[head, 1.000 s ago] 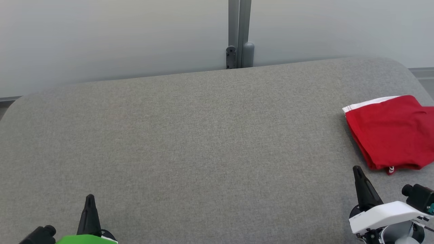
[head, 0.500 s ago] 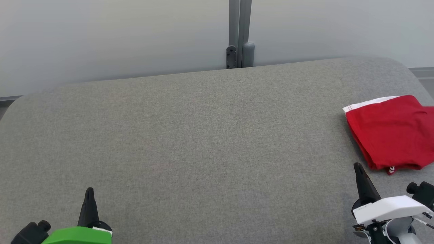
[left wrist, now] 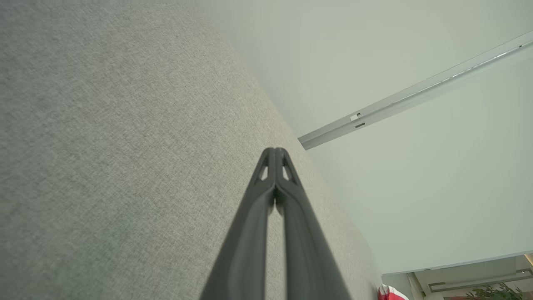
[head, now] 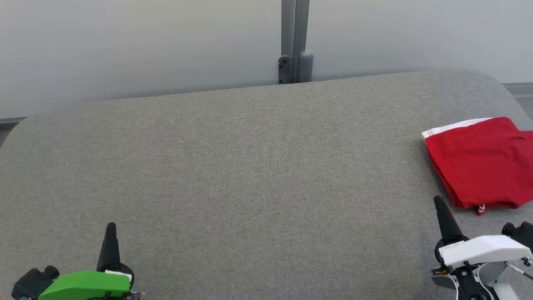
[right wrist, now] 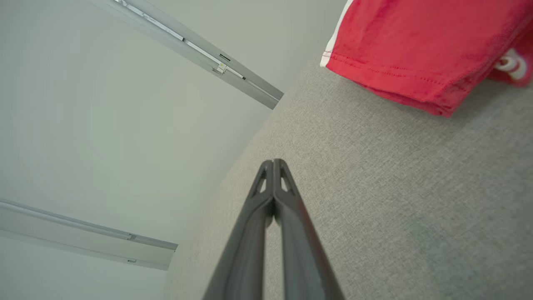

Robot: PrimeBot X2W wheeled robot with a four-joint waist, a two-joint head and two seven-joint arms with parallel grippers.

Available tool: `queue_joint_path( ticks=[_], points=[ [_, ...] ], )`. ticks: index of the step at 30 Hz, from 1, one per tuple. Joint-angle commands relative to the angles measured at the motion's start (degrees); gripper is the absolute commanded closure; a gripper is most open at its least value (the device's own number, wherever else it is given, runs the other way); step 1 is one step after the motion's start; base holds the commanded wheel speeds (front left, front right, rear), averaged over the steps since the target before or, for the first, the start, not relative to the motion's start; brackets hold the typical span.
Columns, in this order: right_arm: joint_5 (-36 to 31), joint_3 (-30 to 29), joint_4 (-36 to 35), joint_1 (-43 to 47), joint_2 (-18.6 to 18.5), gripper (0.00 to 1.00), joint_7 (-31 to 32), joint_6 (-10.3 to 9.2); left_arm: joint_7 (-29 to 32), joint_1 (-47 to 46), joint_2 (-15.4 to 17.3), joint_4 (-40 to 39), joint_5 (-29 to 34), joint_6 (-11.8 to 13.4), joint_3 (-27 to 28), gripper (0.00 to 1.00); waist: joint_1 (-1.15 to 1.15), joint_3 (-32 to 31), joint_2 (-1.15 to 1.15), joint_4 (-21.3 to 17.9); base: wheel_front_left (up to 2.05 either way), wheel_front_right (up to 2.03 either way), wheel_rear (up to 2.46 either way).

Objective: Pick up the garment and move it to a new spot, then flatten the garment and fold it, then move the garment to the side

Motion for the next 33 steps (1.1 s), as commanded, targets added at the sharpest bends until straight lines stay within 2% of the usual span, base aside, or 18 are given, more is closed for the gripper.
queue_joint_path(
  ticks=[1,33],
  points=[
    [1.64,-0.47,-0.32,-1.32,-0.08,1.0,0.4,-0.01,0.42,-1.49,0.5,-0.38,-1.82,-0.43,0.25,1.0,0.0,0.01,0.0,0.01,0.0,0.0,0.0],
    [17.89,-3.01,0.85,-3.46,2.05,1.0,5.05,-0.01,4.99,-4.63,0.66,0.31,-17.67,-1.34,0.95,1.0,0.0,0.13,0.0,0.17,0.0,0.0,0.0]
  ],
)
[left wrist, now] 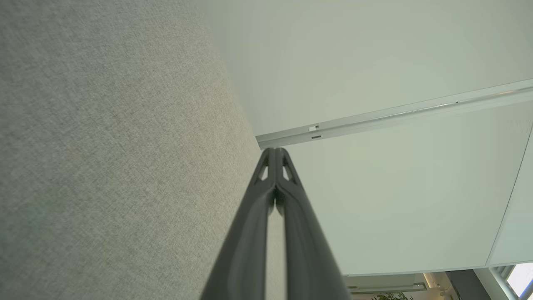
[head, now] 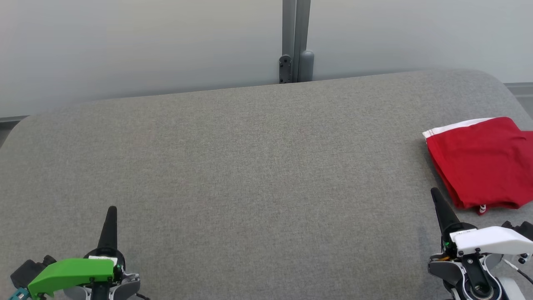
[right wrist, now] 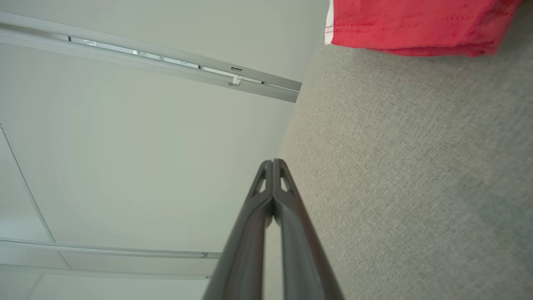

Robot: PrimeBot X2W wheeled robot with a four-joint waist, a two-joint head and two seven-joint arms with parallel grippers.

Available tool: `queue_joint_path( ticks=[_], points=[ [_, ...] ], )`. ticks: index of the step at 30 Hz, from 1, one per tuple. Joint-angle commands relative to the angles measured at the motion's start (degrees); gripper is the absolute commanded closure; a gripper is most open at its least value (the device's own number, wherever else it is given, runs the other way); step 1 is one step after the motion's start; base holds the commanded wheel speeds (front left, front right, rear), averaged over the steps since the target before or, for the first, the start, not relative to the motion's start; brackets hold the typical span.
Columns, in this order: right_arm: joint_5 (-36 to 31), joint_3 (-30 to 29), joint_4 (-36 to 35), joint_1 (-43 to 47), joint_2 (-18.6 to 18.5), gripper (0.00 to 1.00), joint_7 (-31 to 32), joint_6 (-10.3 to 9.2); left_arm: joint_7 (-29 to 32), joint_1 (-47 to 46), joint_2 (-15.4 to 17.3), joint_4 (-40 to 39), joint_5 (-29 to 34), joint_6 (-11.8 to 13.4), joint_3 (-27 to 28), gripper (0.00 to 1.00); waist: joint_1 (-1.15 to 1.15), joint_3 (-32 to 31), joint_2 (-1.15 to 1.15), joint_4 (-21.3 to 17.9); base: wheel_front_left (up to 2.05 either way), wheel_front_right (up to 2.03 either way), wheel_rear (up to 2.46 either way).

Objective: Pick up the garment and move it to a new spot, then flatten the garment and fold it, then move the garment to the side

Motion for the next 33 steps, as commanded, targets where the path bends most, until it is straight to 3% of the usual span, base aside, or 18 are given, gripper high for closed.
queue_joint_path(
  ticks=[1,33],
  points=[
    [1.32,-0.38,-0.02,-0.87,-0.02,1.0,0.32,0.04,0.39,-1.31,0.48,-0.12,-1.22,-0.38,0.3,1.0,0.0,0.01,0.0,0.01,0.0,0.0,0.0],
    [13.69,-2.46,0.91,-2.57,1.76,1.0,4.1,0.02,3.85,-3.73,0.58,0.45,-13.5,-1.09,0.78,1.0,0.0,0.13,0.0,0.17,0.0,0.0,0.0]
  ],
)
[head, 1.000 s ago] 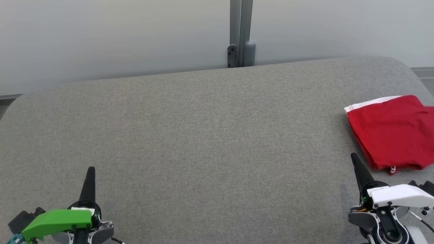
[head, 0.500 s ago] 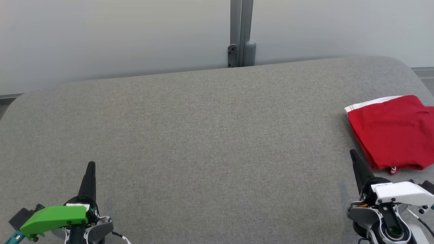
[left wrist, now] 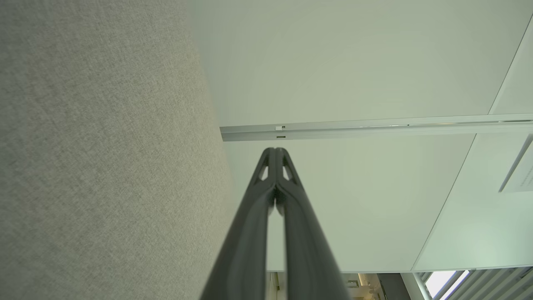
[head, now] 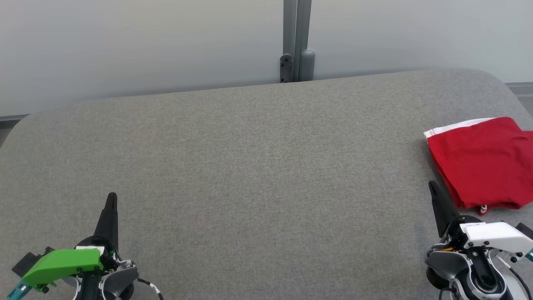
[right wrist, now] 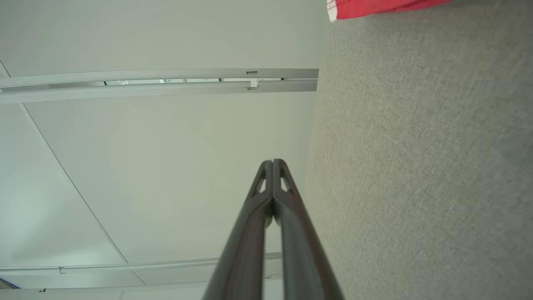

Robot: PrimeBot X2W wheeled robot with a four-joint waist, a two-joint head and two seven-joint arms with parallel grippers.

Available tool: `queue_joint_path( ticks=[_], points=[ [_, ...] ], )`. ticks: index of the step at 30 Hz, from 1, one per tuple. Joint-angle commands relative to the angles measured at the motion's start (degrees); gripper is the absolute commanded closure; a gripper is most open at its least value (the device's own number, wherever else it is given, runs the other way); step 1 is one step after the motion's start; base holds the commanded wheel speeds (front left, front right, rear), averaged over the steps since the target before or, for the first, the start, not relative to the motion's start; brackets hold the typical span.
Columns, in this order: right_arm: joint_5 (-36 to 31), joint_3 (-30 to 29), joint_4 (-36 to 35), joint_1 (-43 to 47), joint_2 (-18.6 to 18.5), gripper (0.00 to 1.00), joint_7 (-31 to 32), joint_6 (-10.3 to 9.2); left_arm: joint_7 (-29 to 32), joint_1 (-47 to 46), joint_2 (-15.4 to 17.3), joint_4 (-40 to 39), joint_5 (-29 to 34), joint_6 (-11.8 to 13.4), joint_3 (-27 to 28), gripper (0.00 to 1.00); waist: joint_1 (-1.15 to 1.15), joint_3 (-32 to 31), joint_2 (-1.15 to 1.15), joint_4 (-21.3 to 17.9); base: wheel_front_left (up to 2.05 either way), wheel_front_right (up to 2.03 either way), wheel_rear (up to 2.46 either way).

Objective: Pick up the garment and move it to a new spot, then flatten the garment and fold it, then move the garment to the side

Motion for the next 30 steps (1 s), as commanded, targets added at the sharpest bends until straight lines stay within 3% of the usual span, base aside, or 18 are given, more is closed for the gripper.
queue_joint_path(
  ticks=[1,30],
  points=[
    [1.18,-0.29,0.18,-0.8,0.09,1.0,0.5,0.02,0.24,-1.2,0.41,0.1,-1.14,-0.38,0.21,1.0,0.0,0.01,0.0,0.01,0.0,0.0,0.0],
    [0.9,-0.6,0.21,-0.71,0.34,1.0,0.75,0.02,0.39,-1.12,0.41,0.09,-1.21,-0.39,0.21,1.0,0.0,0.01,0.0,0.02,0.0,0.0,0.0]
  ],
)
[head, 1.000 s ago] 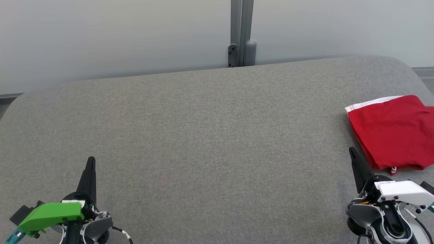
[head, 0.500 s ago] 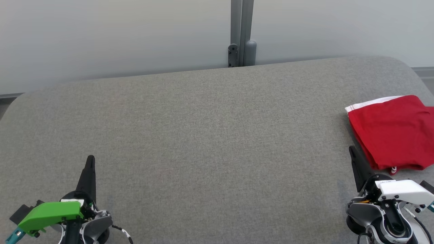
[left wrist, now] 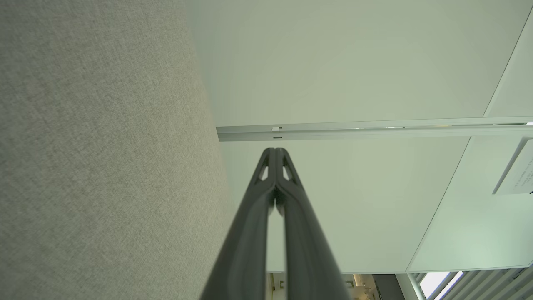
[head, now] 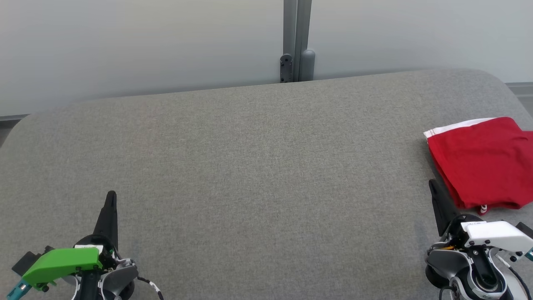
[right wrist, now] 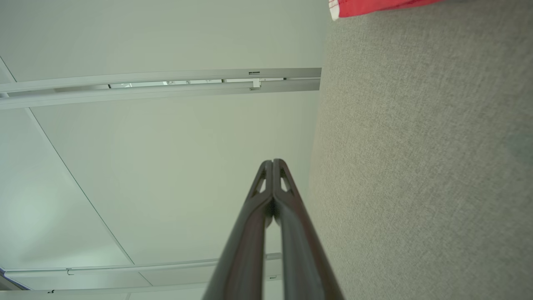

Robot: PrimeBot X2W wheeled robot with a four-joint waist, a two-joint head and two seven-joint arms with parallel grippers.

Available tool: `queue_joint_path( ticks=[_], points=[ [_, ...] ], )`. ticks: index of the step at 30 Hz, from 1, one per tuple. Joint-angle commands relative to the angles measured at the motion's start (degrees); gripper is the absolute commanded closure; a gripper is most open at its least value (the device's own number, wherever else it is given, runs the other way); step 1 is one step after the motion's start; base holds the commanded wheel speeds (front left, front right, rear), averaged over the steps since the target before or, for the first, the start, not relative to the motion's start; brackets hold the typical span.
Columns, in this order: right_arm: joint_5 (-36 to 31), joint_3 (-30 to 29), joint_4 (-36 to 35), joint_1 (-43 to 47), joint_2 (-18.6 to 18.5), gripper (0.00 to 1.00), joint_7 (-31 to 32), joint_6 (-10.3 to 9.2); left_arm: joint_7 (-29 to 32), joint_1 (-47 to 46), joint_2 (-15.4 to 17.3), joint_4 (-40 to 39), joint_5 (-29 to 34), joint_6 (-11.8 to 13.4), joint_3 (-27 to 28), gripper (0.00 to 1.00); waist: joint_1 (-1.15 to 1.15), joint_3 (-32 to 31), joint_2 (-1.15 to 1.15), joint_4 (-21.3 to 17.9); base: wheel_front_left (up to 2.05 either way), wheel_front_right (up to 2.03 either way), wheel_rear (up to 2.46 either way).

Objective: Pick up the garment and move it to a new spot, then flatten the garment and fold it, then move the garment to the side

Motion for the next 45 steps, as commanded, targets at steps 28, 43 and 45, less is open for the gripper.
queue_joint_path(
  ticks=[28,43,45],
  points=[
    [-0.34,-0.34,0.13,-0.39,0.13,1.0,0.41,0.02,0.24,-0.74,0.39,0.04,-0.05,-0.36,0.15,1.0,0.0,0.0,0.0,0.0,0.0,0.0,0.0],
    [-0.38,-0.43,0.14,-0.39,0.19,1.0,0.51,0.02,0.24,-0.74,0.39,0.03,-0.05,-0.36,0.15,1.0,0.0,0.0,0.0,0.0,0.0,0.0,0.0],
    [-0.38,-0.44,0.14,-0.39,0.2,1.0,0.52,0.02,0.24,-0.74,0.39,0.03,-0.05,-0.36,0.15,1.0,0.0,0.0,0.0,0.0,0.0,0.0,0.0]
  ],
)
